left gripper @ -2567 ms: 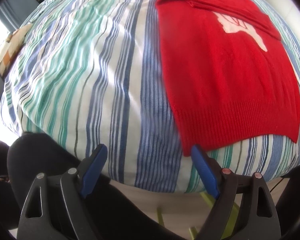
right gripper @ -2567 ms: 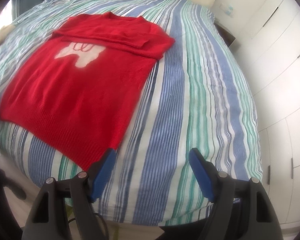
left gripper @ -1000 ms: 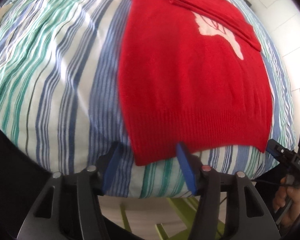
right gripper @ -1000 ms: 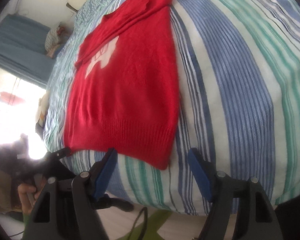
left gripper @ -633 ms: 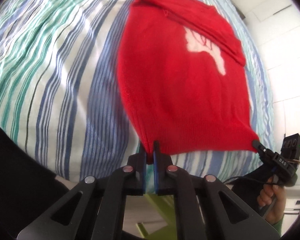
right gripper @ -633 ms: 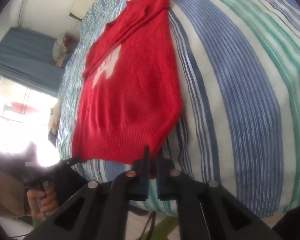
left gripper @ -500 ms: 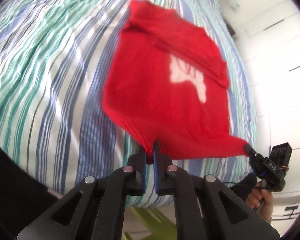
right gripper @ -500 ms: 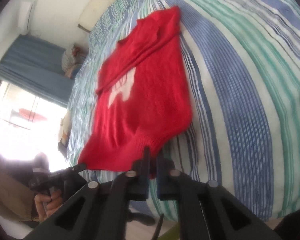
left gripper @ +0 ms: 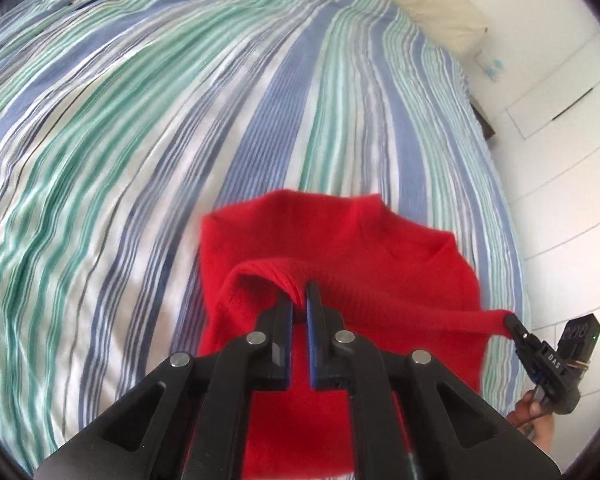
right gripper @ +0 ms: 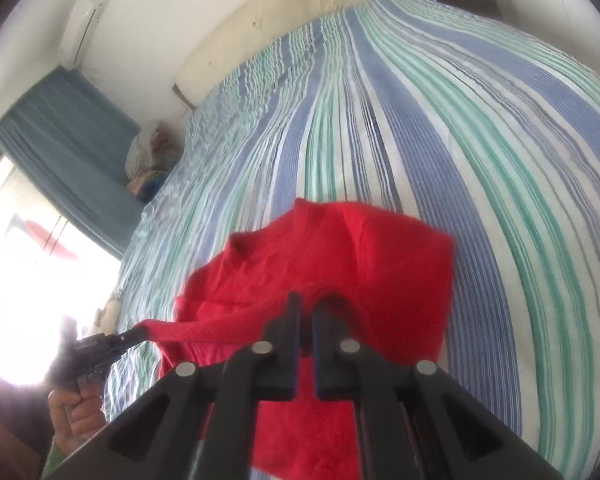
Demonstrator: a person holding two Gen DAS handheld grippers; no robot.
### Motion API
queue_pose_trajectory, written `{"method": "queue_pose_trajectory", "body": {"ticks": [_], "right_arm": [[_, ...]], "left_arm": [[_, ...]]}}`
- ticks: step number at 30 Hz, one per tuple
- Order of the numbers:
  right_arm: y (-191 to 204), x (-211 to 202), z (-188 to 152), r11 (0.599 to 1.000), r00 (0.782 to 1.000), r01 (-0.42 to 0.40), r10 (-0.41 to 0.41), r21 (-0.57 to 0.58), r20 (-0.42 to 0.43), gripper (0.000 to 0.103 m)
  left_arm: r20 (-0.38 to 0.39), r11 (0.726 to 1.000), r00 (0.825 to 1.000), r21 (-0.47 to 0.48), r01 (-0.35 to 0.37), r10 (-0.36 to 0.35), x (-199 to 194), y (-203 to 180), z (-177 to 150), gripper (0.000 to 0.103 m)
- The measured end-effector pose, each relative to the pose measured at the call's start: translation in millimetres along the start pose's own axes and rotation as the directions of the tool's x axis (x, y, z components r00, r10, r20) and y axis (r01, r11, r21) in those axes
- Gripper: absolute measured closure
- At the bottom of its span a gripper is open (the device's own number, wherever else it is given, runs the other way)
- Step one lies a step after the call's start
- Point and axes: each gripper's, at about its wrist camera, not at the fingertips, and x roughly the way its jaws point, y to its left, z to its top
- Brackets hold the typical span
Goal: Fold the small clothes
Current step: 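Grasp the hem with the left gripper while the right gripper grasps it too, fold toward the collar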
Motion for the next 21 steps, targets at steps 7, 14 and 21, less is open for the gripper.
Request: {"method": "queue_pose_trajectory", "body": {"ticks": [7,14,21], "right_arm": [[-35.9,84.0,52.4,0.994,1.000,0.007,-0.003,0.113,-0.031,0.096],[-5.6,58.8,46.9,0.986,0.989,0.146,-0.146,-0.076,0.014,0.061],[36.8,41.3,-45.2,0.905,0.960,0.128,-0.217,-0.407,-0.180,0.030]], "left_arm": [[0.031,0.986,0.986,-0.036,-0.166,0.167,50.6,5.9,46.3,0.070],[0.185,0.982,0.966,0.019,-0.188,0.181,-11.2,13.3,23.3,0.031],[0.123,0.923,0.960,0.267,-0.278,0.253,-25.9,3.2,-101.7,0.018]]}}
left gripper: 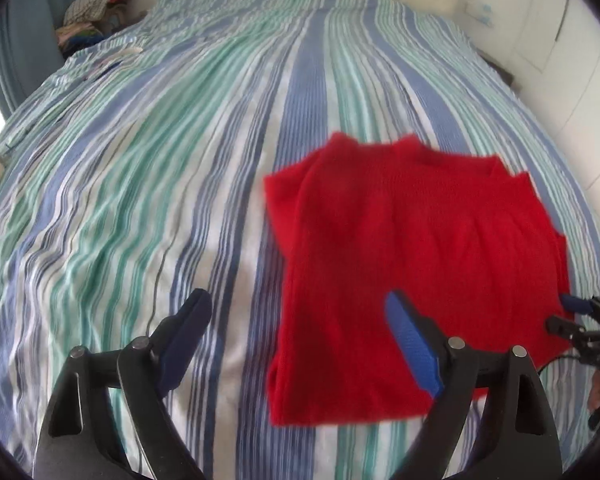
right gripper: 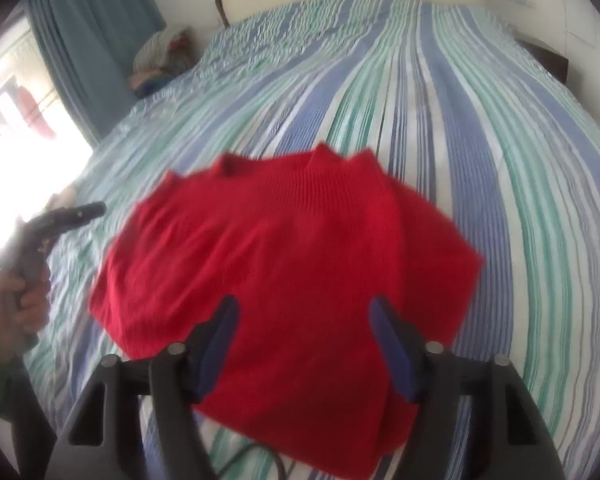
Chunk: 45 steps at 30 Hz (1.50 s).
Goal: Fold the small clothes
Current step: 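Grasp the hem with the left gripper while the right gripper grasps it too, fold toward the collar, then release the folded sweater and lift both grippers away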
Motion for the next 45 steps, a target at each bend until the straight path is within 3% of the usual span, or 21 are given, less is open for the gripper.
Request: {"method": "queue_pose_trajectory", "body": {"ticks": [2,5,7,9,13,22,27,32,34,37,41,45], "right_arm": [[0.5,19.8,-27.6,0.998,0.991,0.061,-0.061,-0.004,-0.117,0.035],[18.6,-19.7,-40.1,0.988,0.988,0.153,-0.153,0.006,-0.023,0.037],[43.0,-60.6,-44.0,0.969,0.967,0.247,-0.247,0.006,0.059,0.027],[70.0,-96.9,-51.1,0.949,0.942,0.315,-0.314,0.013,0.119,0.011],[117.1,-141.2,-65.7,0.910,0.897,0.414,-0.407,-0.003,0.171,0.010],[175.5,-196.4,-91.0,0.856,0.839,0.514,-0.489,-0.052,0.238,0.010],[180.3,-211.2,-94.9,0.821,0.799,0.568,-0.536,-0.050,0.271,0.010],[176.4,-219.4,-96.5,0.804,0.779,0.594,-0.562,-0.039,0.277,0.010],[174.0,-220.7,-97.4,0.805,0.780,0.592,-0.562,-0.033,0.276,0.010],[165.6,-219.1,-99.3,0.828,0.799,0.561,-0.536,-0.016,0.272,0.010],[139.6,-203.3,-114.2,0.917,0.887,0.399,-0.392,0.020,0.245,0.010],[101.6,-156.6,-147.1,0.944,0.937,0.327,-0.330,0.046,0.111,0.010]], "left_arm": [[0.014,1.000,1.000,0.030,0.003,-0.003,-23.9,-9.6,-30.4,0.019],[0.079,0.999,0.997,0.038,0.012,-0.015,-72.4,-22.0,-67.3,0.014],[0.110,1.000,0.994,0.009,0.009,-0.010,-97.7,-25.8,-86.1,0.011],[0.122,0.999,0.992,-0.029,0.025,-0.021,-117.2,-29.1,-101.1,0.011],[0.127,0.998,0.992,-0.065,0.020,-0.012,-149.1,-38.2,-116.0,0.011],[0.259,0.999,0.966,-0.027,0.025,-0.017,-233.4,-50.9,-118.2,0.009],[0.296,0.999,0.954,0.010,0.037,-0.038,-254.7,-63.5,-118.1,0.009],[0.320,0.998,0.945,0.038,0.052,-0.062,-264.2,-75.1,-115.0,0.006],[0.317,0.998,0.948,0.047,0.029,-0.042,-257.3,-77.7,-113.7,0.005],[0.273,0.998,0.962,0.054,-0.013,-0.003,-227.5,-77.8,-117.4,0.005],[0.128,0.994,0.989,0.065,-0.083,0.074,-163.1,-70.9,-136.9,0.005],[0.036,0.994,0.996,0.066,-0.089,0.087,-125.7,-67.1,-157.6,0.005]]}}
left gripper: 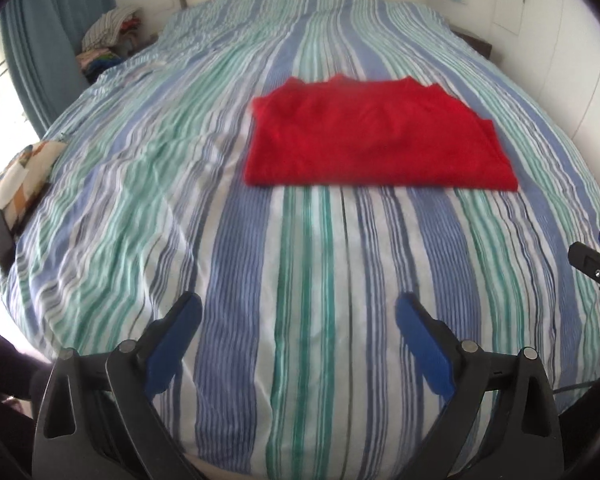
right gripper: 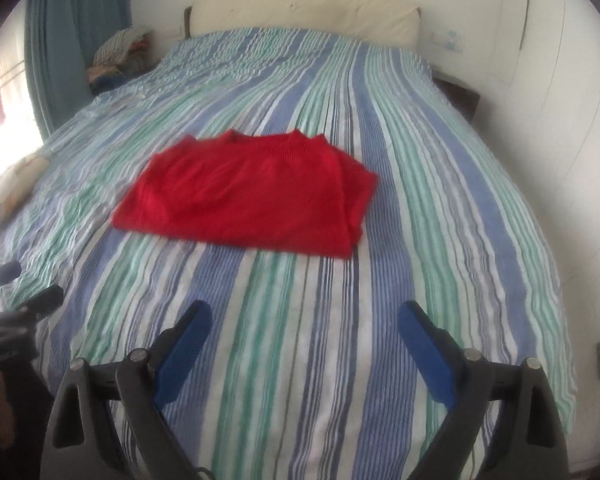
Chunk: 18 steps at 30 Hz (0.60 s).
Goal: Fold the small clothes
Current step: 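Release the folded sweater and lift both grippers away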
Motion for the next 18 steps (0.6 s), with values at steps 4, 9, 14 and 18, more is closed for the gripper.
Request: {"method": "queue_pose_trajectory", "body": {"ticks": [4,9,14,18], "right_arm": [[-26.0,36.1,-12.9,0.993,0.990,-0.111,0.115,0.047,-0.079,0.011],[-67.3,30.7,63.4,0.989,0.988,-0.138,0.134,0.045,0.075,0.010],[-110.4,85.2,137.6,0.922,0.936,-0.352,0.341,0.161,0.092,0.010],[-138.9,186.8,105.9,0.836,0.909,-0.385,0.416,0.392,0.004,0.010]], "left_arm": [[0.009,1.000,1.000,0.002,0.027,-0.027,7.5,-2.2,11.6,0.005],[0.090,1.000,0.996,-0.002,0.002,-0.001,19.2,-5.1,36.0,0.005],[0.053,0.998,0.999,-0.058,0.000,0.003,54.3,-0.5,10.8,0.005],[-0.026,0.999,1.000,-0.037,0.002,-0.003,74.6,2.8,-11.8,0.006]]}}
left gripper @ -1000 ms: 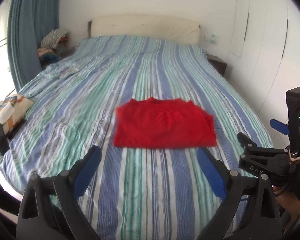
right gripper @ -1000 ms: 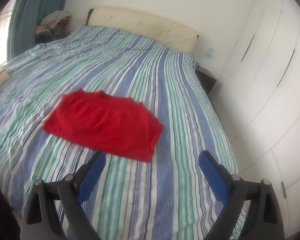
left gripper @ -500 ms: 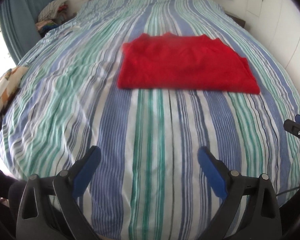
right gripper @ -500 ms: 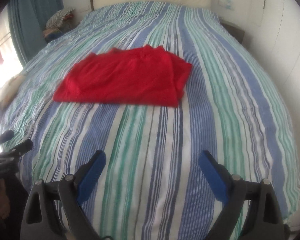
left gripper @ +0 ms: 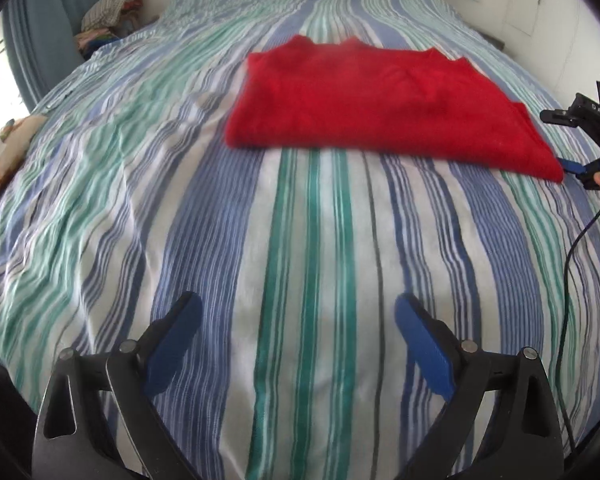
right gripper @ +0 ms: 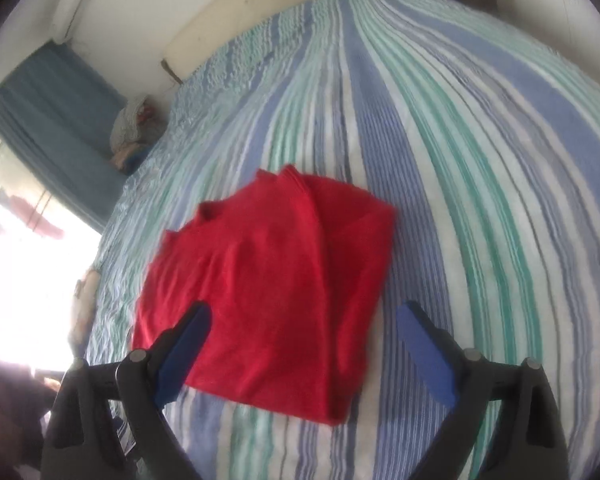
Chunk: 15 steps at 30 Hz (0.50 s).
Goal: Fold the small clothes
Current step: 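Release the folded sweater and lift both grippers away, then grasp one side of the folded sweater with the right gripper and fold it over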
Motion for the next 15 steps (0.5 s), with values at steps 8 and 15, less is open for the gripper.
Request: {"method": "queue_pose_trajectory", "body": {"ticks": [8,15], "right_arm": [[-28.9,50.1,-15.5,0.937,0.966,-0.258,0.256,0.233,0.041,0.011],[13.4,59.4,1.4,0.982,0.998,-0.047,0.054,0.181,-0.038,0.092]], "left_arm": [[0.008,0.998,1.000,-0.070,0.000,0.001,5.7,17.2,15.2,0.006],[0.067,0.989,0.997,-0.142,-0.031,0.041,-12.2,50.2,18.7,0.006]]}}
